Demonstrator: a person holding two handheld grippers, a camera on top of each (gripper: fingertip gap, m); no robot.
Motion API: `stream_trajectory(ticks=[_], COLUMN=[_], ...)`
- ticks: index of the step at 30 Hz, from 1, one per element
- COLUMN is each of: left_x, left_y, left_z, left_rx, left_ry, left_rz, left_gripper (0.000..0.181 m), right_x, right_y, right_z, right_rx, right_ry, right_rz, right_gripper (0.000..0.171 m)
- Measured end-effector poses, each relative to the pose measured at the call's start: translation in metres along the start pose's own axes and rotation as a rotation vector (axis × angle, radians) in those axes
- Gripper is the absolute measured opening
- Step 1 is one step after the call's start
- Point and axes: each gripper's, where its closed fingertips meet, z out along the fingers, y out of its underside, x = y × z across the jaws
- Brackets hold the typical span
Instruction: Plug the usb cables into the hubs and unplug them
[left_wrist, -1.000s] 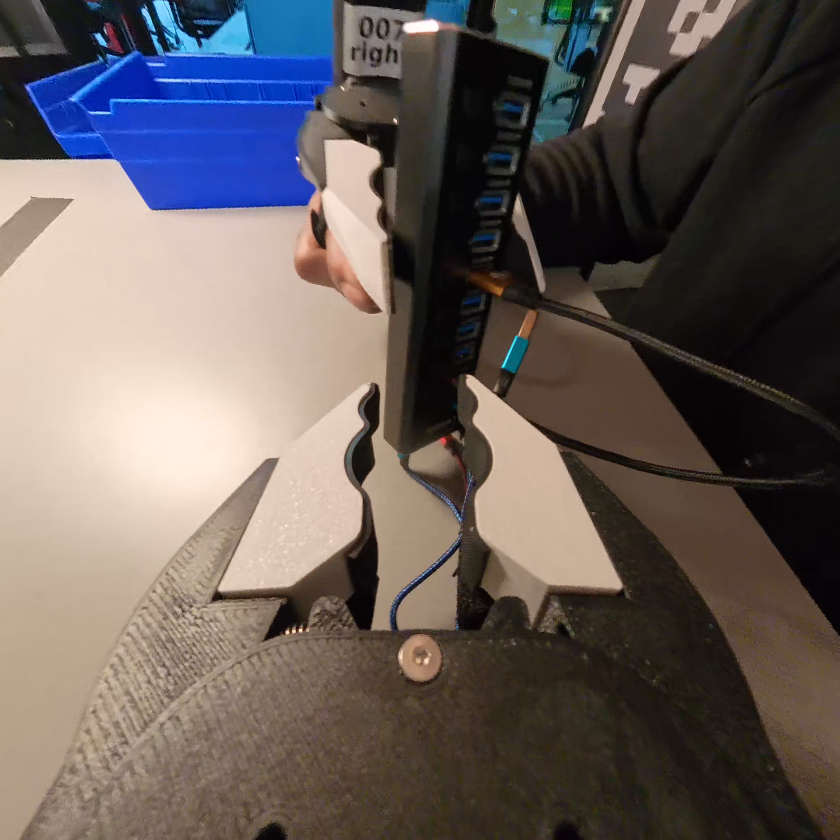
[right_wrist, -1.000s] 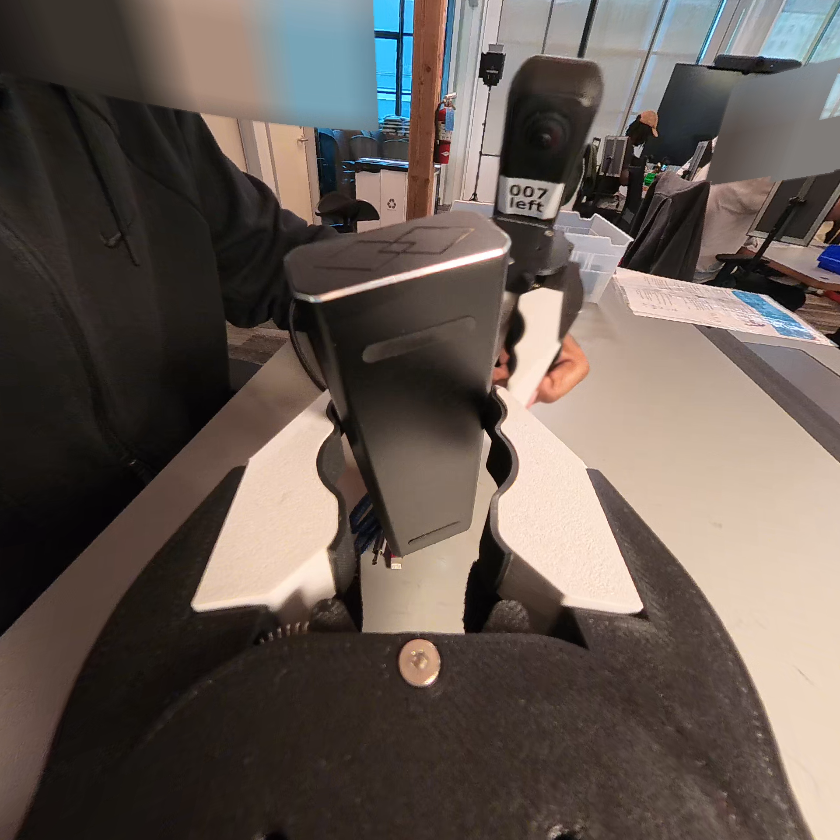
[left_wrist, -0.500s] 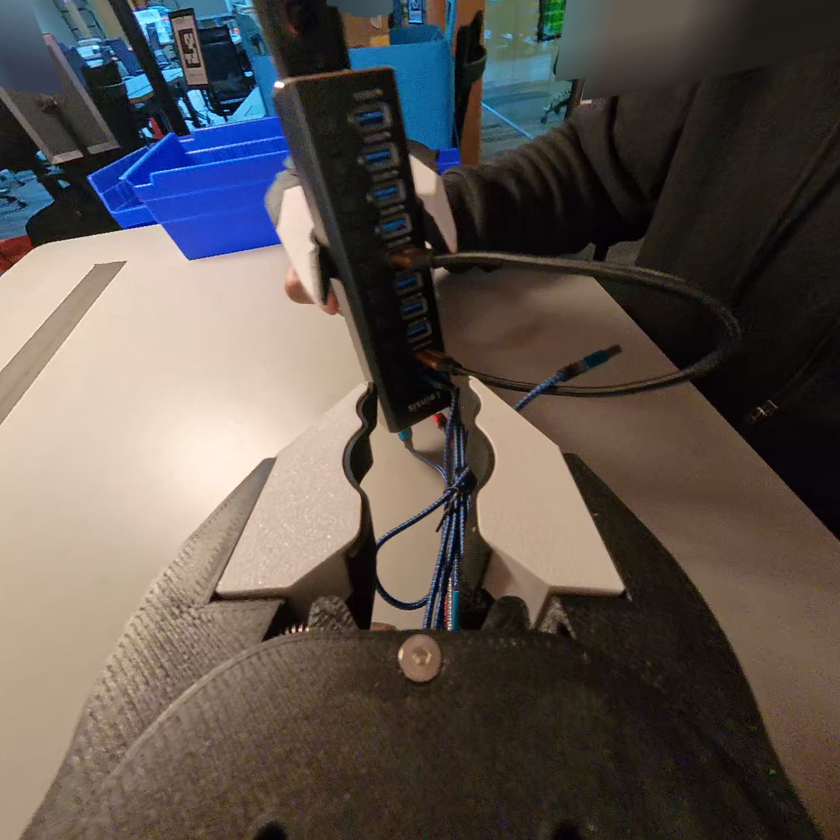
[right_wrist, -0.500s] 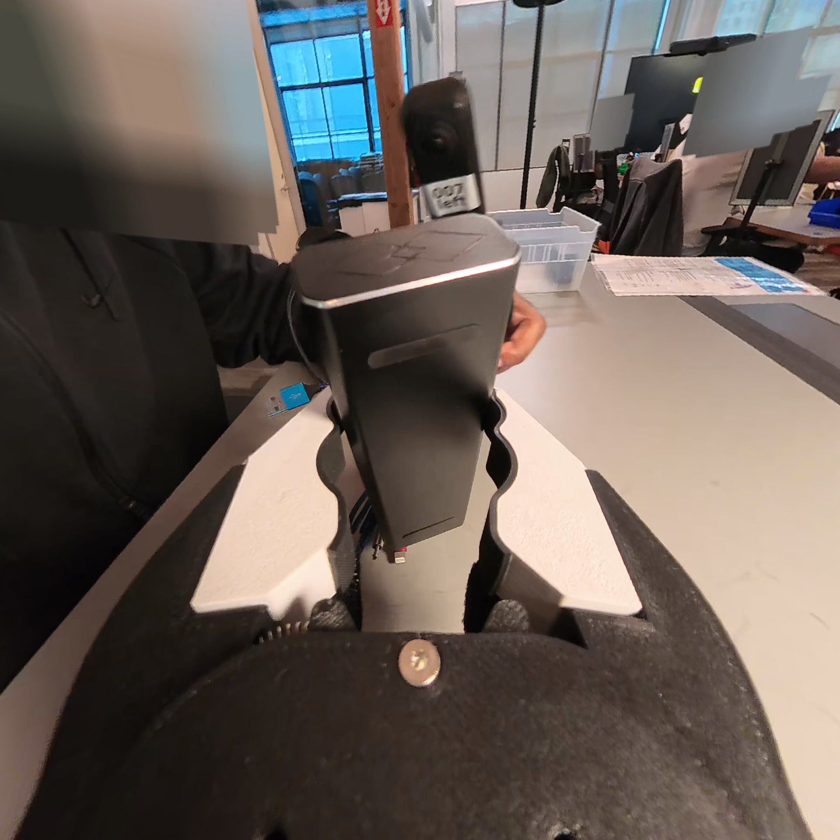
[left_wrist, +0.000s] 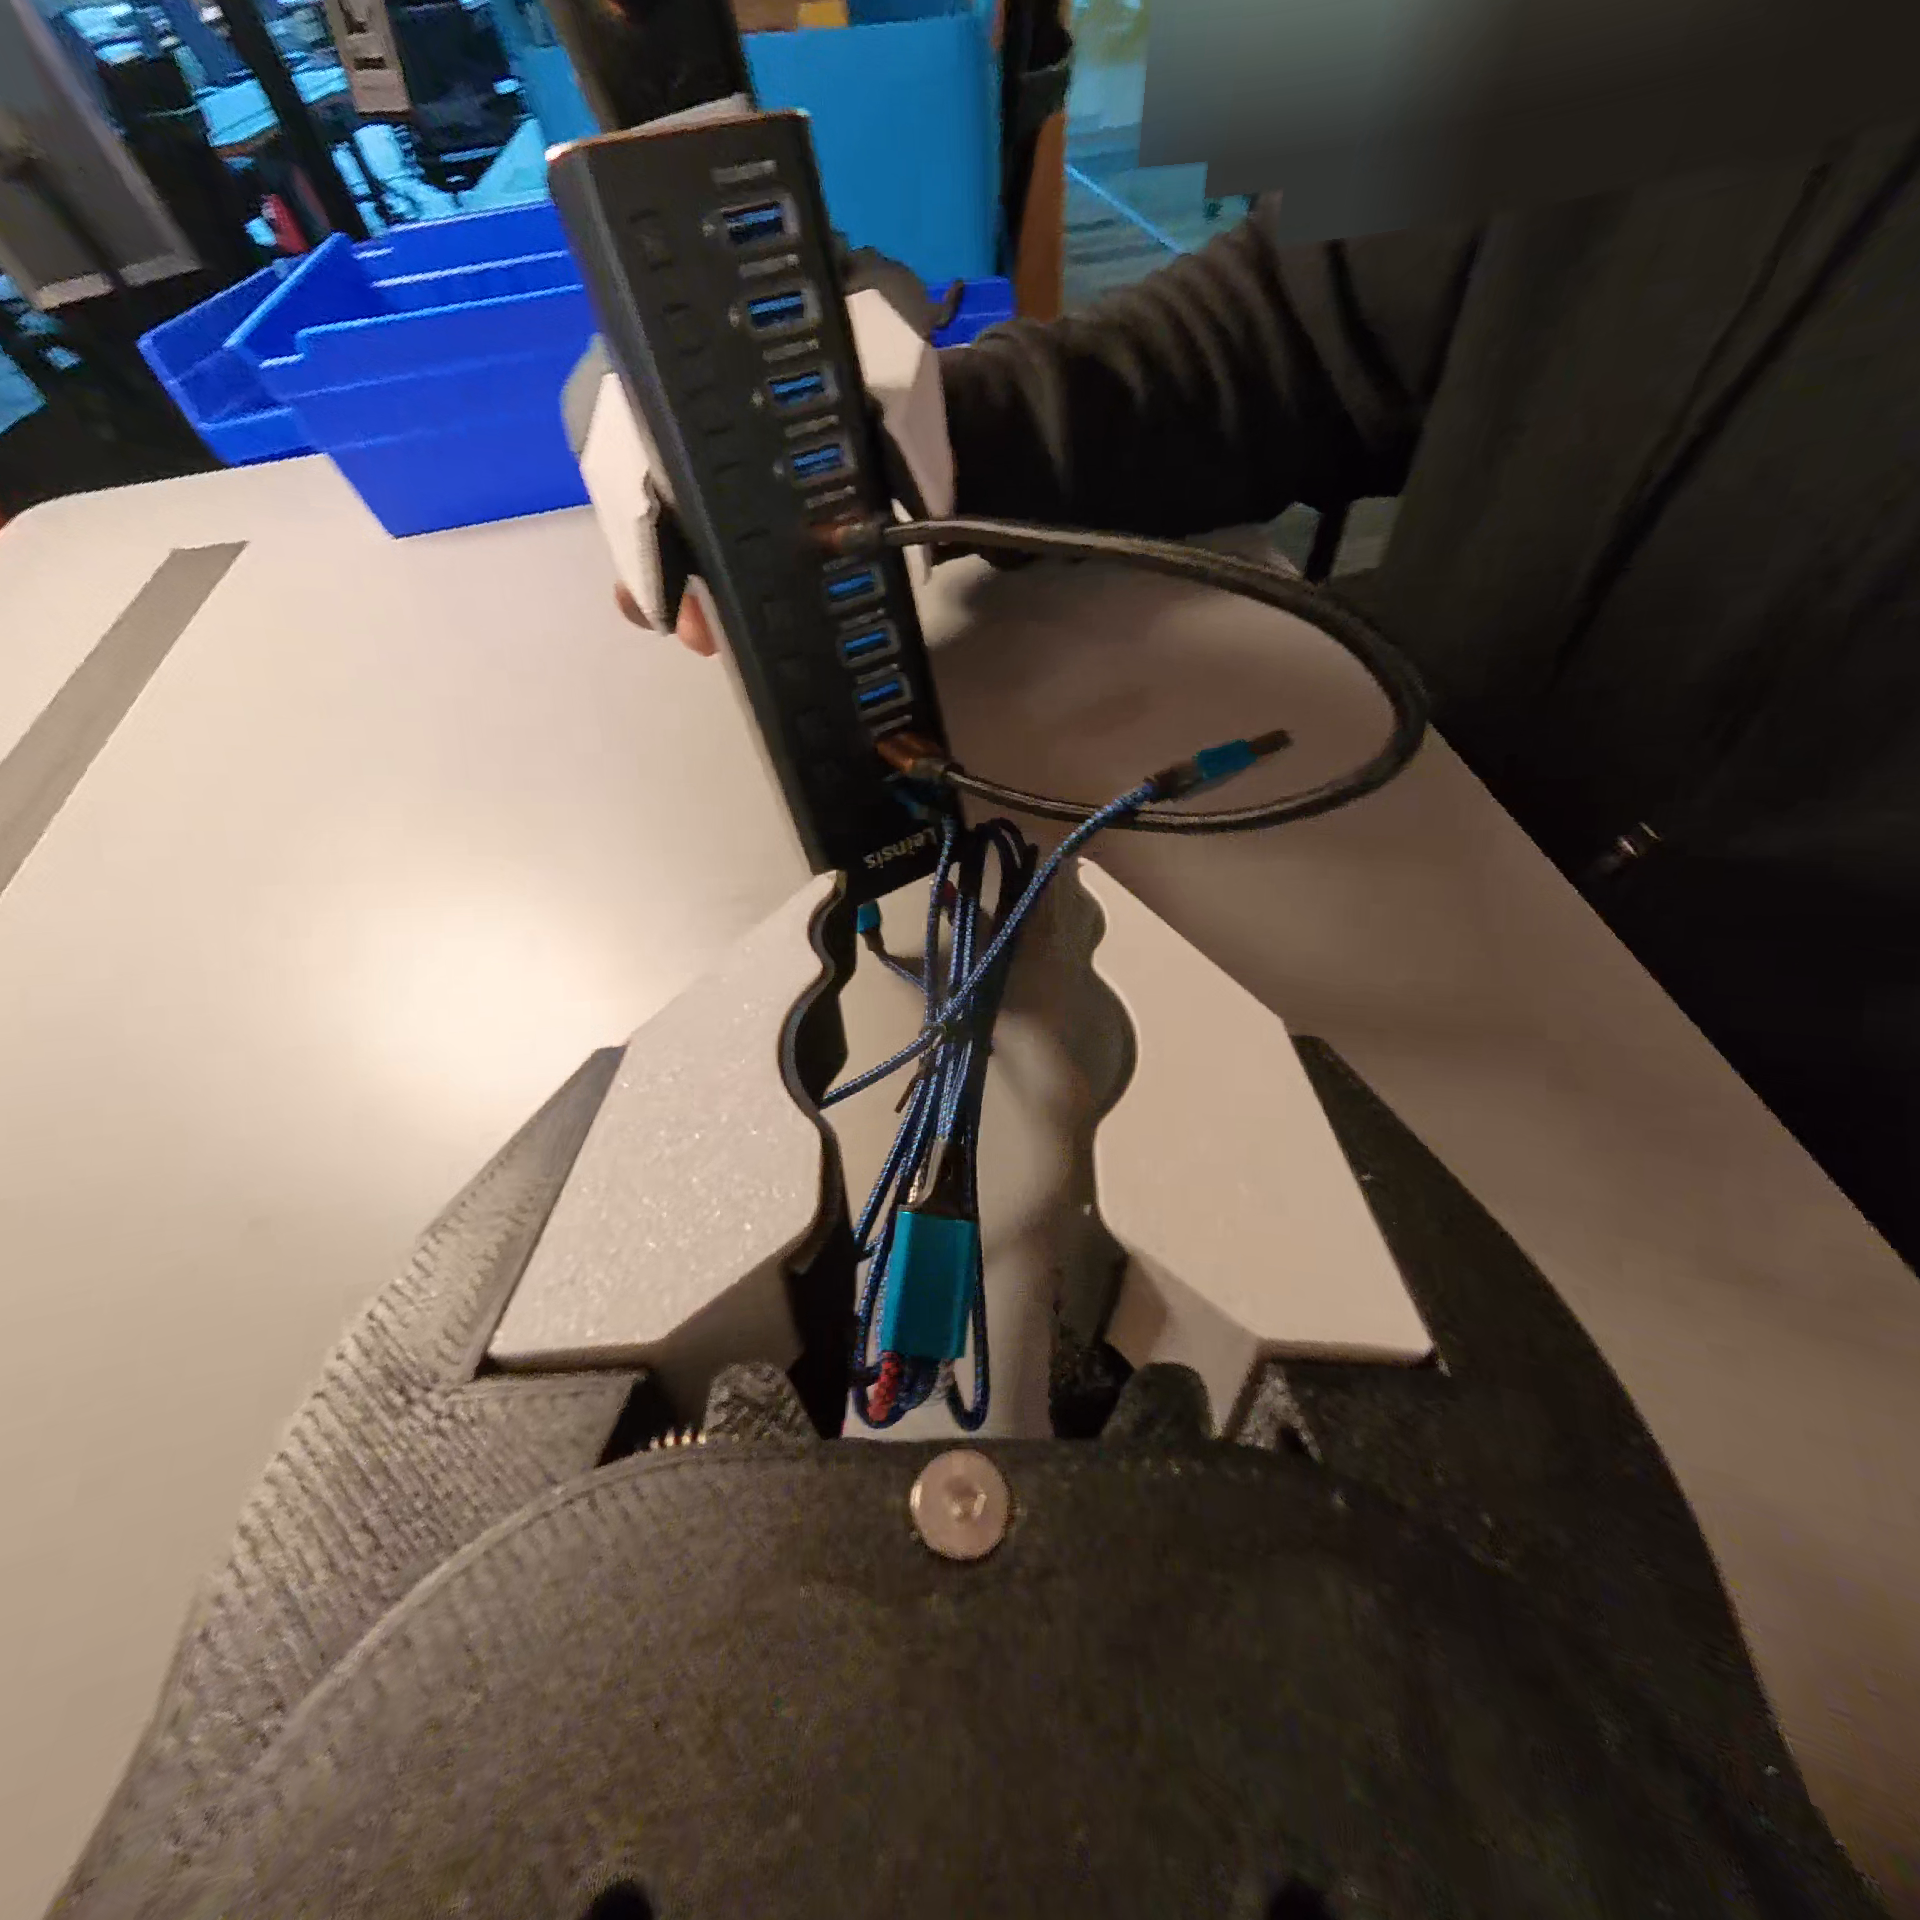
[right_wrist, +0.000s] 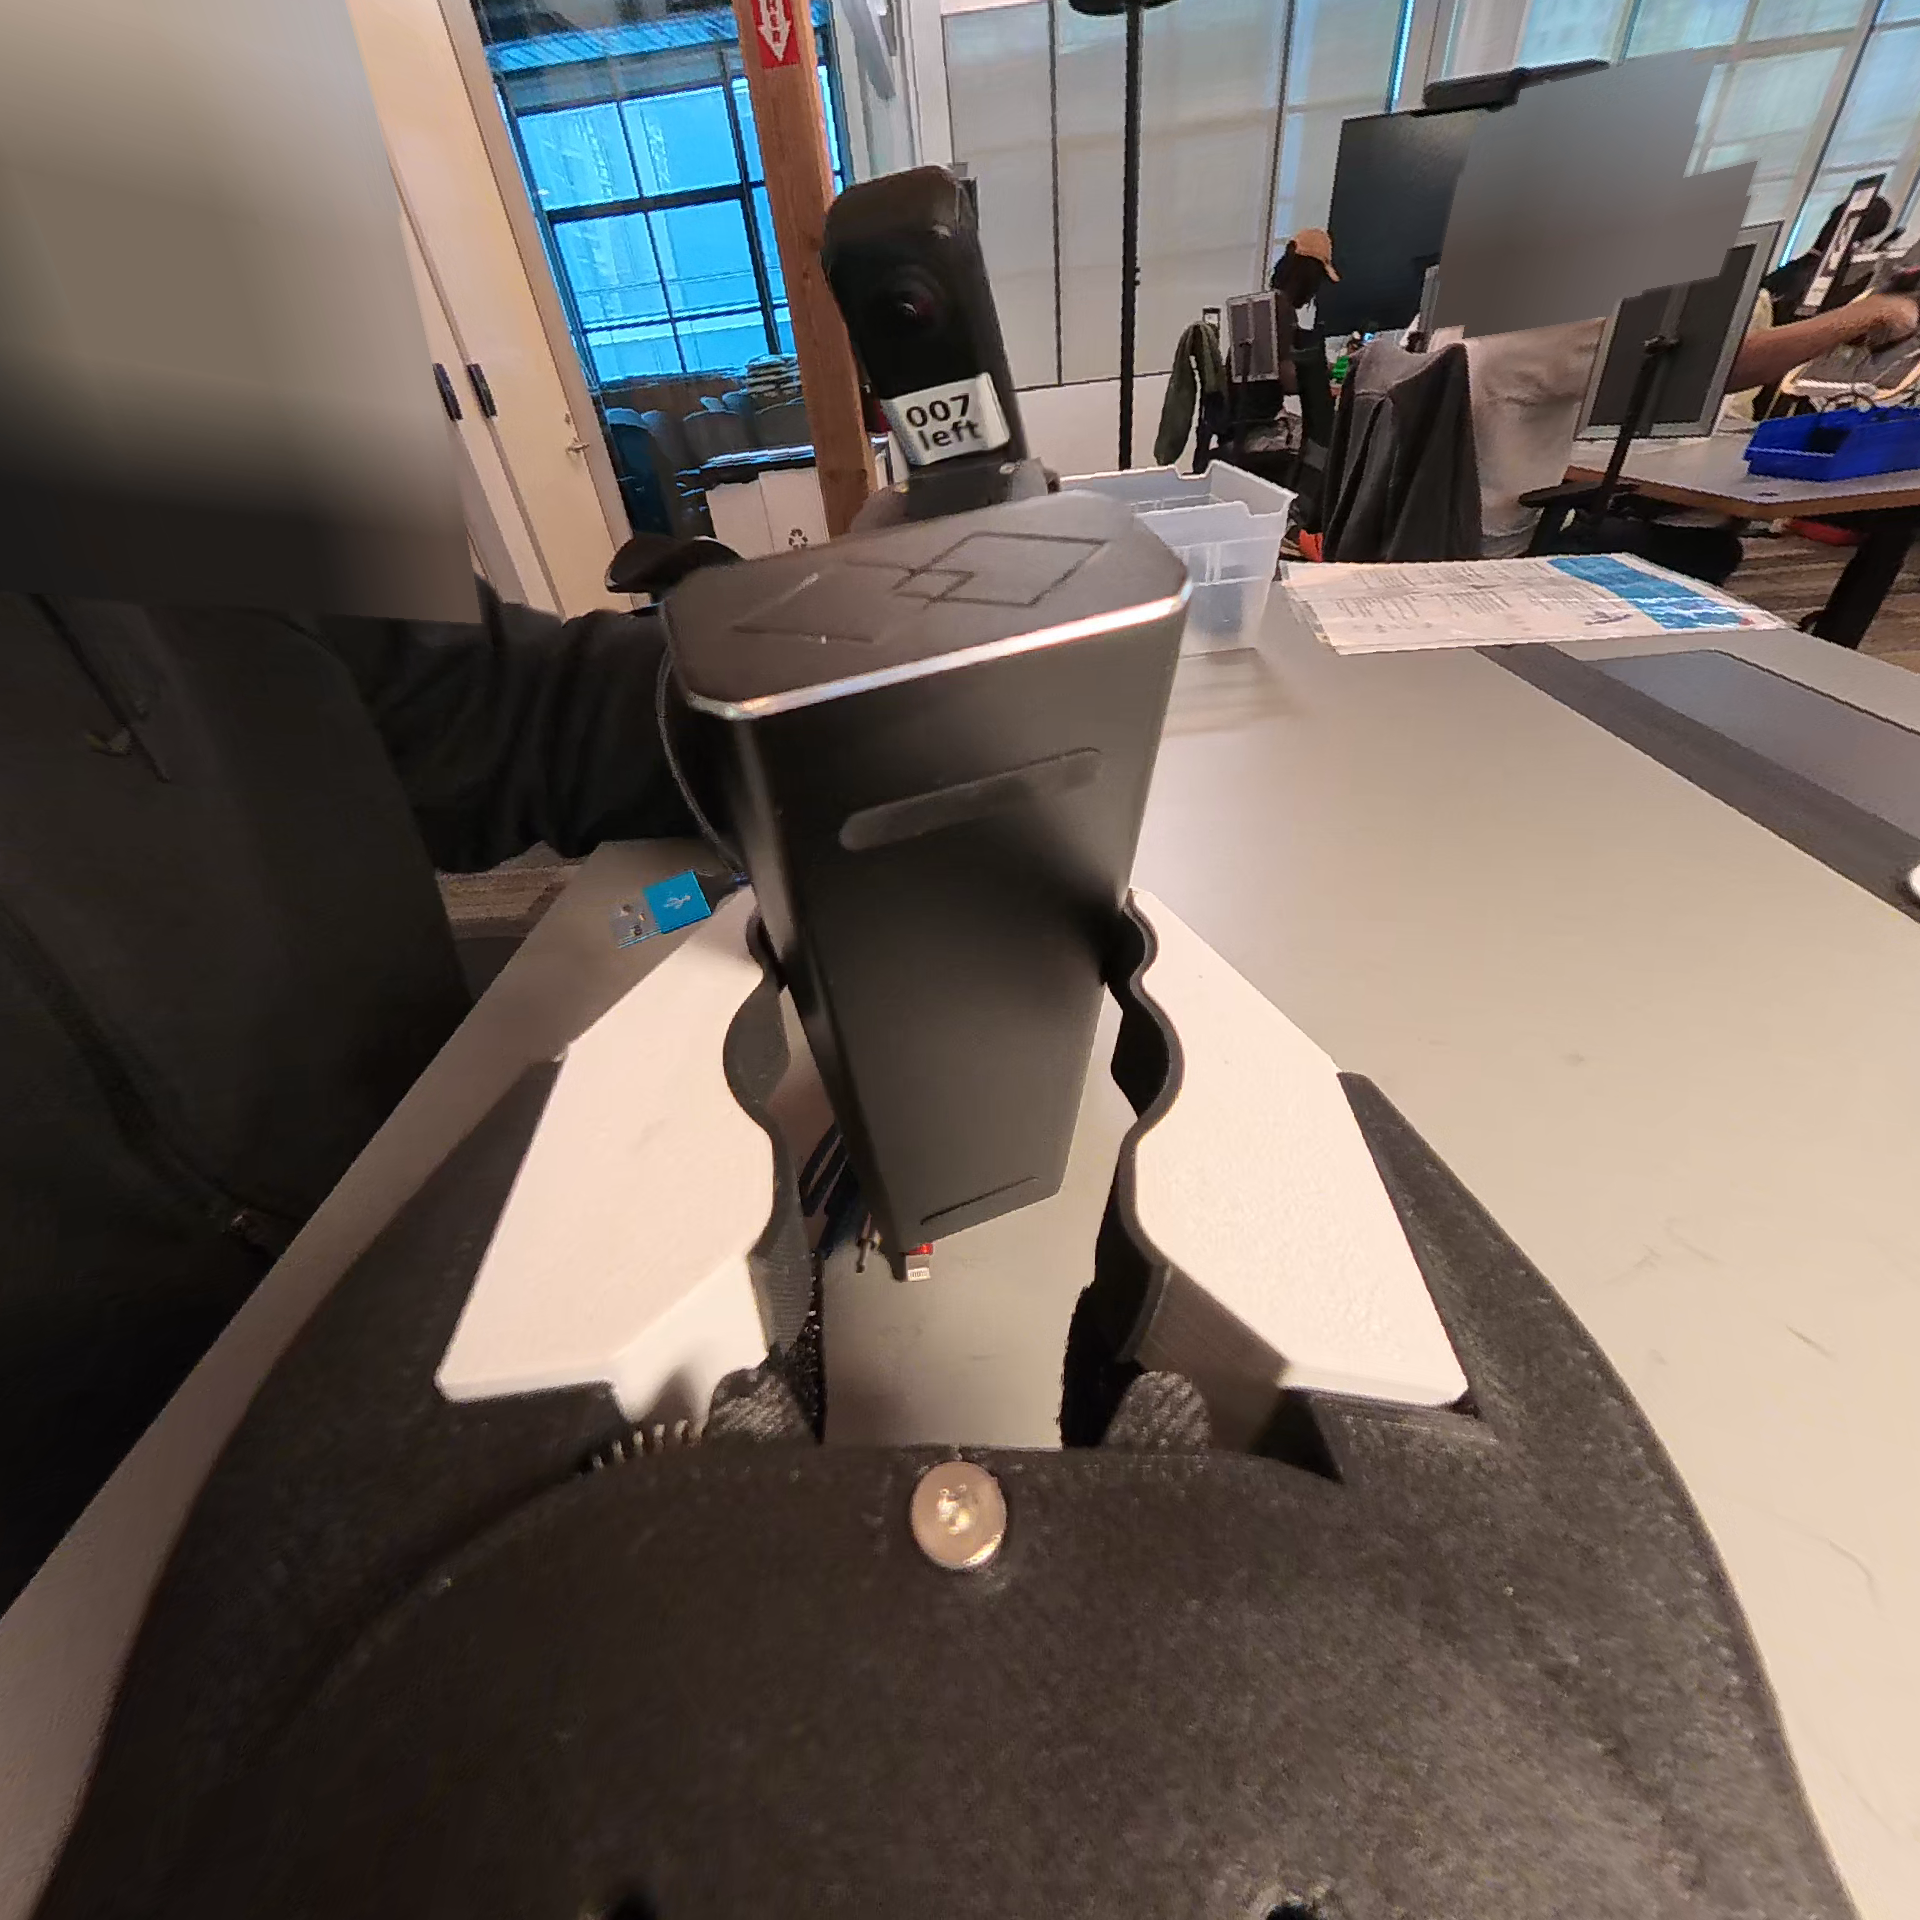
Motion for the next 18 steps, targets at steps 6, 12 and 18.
stream_trajectory(ticks=[6, 12, 18], left_x=[0.02, 0.035, 0.053], left_y=[-0.022, -0.034, 0.007], left_z=[0.006, 0.018, 0.035], left_rx=[0.103, 0.001, -0.442], left_ry=[0.246, 0.595, 0.67], left_rz=[0.048, -0.102, 0.026], left_gripper=[0.031, 0.028, 0.041], right_x=[-0.001, 0.0, 0.001], right_y=[0.0, -0.001, -0.001], right_z=[0.002, 0.004, 0.005], right_rx=[-0.009, -0.025, -0.055], right_ry=[-0.008, -0.004, 0.012], right_rz=[-0.006, 0.001, -0.005], right_gripper=[0.061, 0.061, 0.061])
